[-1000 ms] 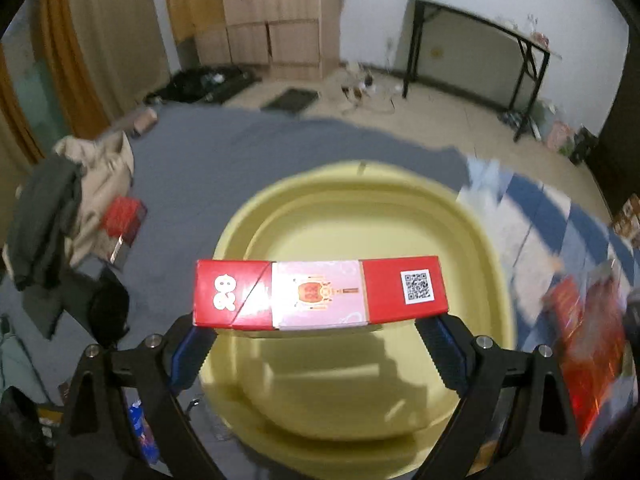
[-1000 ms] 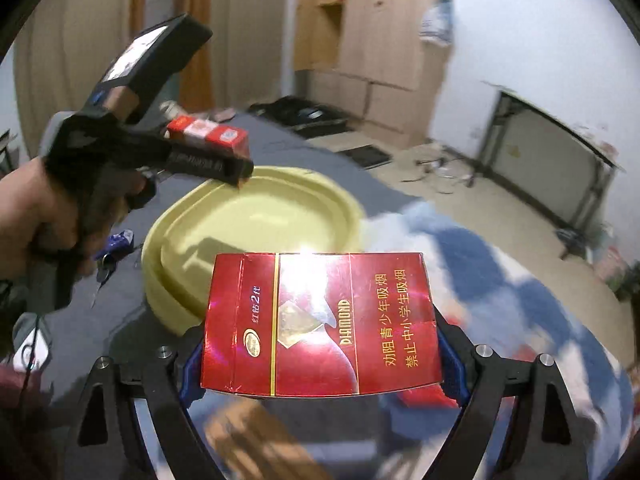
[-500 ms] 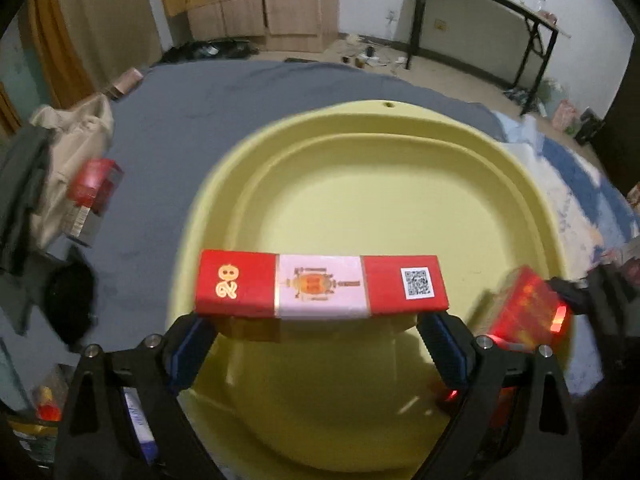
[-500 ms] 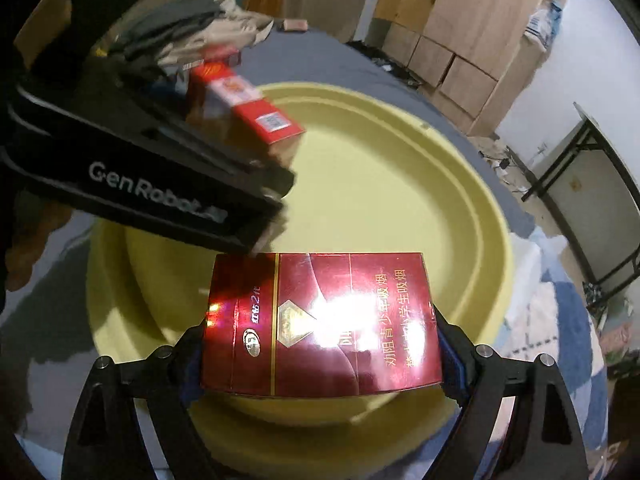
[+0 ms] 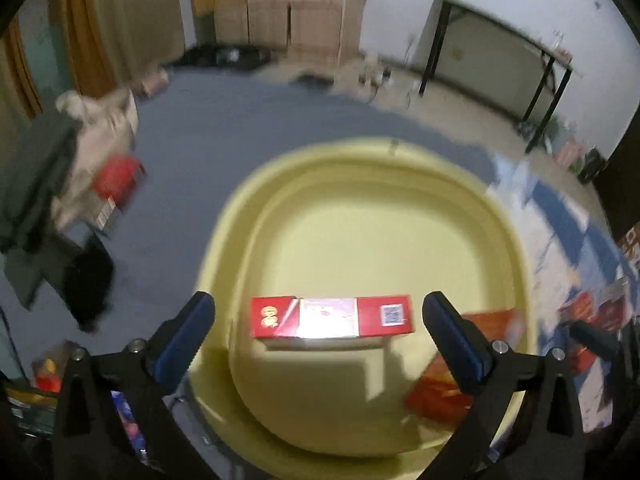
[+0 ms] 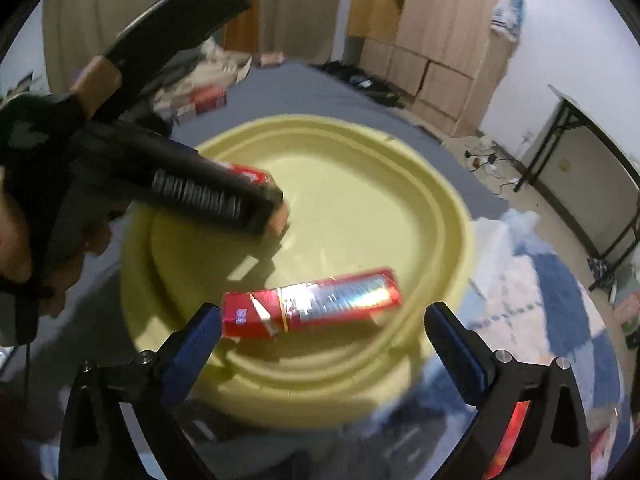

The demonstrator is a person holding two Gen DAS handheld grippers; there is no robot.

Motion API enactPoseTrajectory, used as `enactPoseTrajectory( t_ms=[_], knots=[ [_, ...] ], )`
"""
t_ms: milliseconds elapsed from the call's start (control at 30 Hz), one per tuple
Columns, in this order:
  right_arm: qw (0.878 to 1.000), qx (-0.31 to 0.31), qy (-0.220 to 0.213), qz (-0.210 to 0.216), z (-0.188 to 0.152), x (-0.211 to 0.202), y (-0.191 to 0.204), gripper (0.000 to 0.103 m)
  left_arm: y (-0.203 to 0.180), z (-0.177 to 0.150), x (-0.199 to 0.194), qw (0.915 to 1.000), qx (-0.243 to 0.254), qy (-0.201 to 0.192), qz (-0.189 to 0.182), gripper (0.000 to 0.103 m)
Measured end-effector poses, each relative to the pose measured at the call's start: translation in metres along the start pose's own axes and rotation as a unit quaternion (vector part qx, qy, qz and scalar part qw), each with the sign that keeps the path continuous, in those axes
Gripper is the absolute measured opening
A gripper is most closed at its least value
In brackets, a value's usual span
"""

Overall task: Organize rigid objects
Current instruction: 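Withdraw both open tools from the tray back over the rug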

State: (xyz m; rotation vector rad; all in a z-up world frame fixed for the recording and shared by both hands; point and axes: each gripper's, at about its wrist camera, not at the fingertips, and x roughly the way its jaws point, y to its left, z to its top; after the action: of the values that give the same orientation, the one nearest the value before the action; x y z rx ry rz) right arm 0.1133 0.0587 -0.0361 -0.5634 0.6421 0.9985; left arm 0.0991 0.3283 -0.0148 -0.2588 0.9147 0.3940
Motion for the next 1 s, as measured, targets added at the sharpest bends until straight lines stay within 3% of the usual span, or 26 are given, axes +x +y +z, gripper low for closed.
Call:
enactPoseTrajectory(
  t_ms=[233, 367, 533, 600, 667, 800, 867, 1000],
  knots=[
    [0.996, 0.062, -0.043, -0.048, -0.033, -0.099, -0.033, 0.103, -0.033, 0.009, -0.054, 0.9987, 0.016, -0.026, -0.04, 0.103],
    [0.989, 0.107, -0.05, -0.085, -0.071, -0.165, -0.053, 0.103, -0.083, 0.002, -0.08, 0.9963, 0.047, -0.039, -0.061, 0.103],
    [0.977, 0.166, -0.036, -0.132, -0.124, -0.235, -0.08, 0.103, -0.145, -0.02, -0.107, 0.9891, 0.064, -0.046, -0.124, 0.103],
    [0.972, 0.184, -0.018, -0.146, -0.143, -0.254, -0.091, 0.103, -0.18, -0.035, -0.115, 0.9826, 0.121, -0.025, -0.139, 0.103],
    [0.969, 0.194, -0.009, -0.152, -0.154, -0.271, -0.099, 0.103, -0.207, -0.051, -0.124, 0.9747, 0.177, -0.004, -0.136, 0.103],
    [0.96, 0.219, -0.034, -0.173, -0.181, -0.314, -0.111, 0.103, -0.232, -0.073, -0.139, 0.9699, 0.211, 0.003, -0.122, 0.103],
    [0.954, 0.234, -0.027, -0.187, -0.202, -0.328, -0.118, 0.103, -0.234, -0.082, -0.137, 0.9693, 0.213, 0.002, -0.123, 0.103],
    [0.94, 0.278, -0.04, -0.192, -0.239, -0.33, -0.126, 0.103, -0.22, -0.094, -0.114, 0.979, 0.166, 0.015, -0.118, 0.103]
  ],
)
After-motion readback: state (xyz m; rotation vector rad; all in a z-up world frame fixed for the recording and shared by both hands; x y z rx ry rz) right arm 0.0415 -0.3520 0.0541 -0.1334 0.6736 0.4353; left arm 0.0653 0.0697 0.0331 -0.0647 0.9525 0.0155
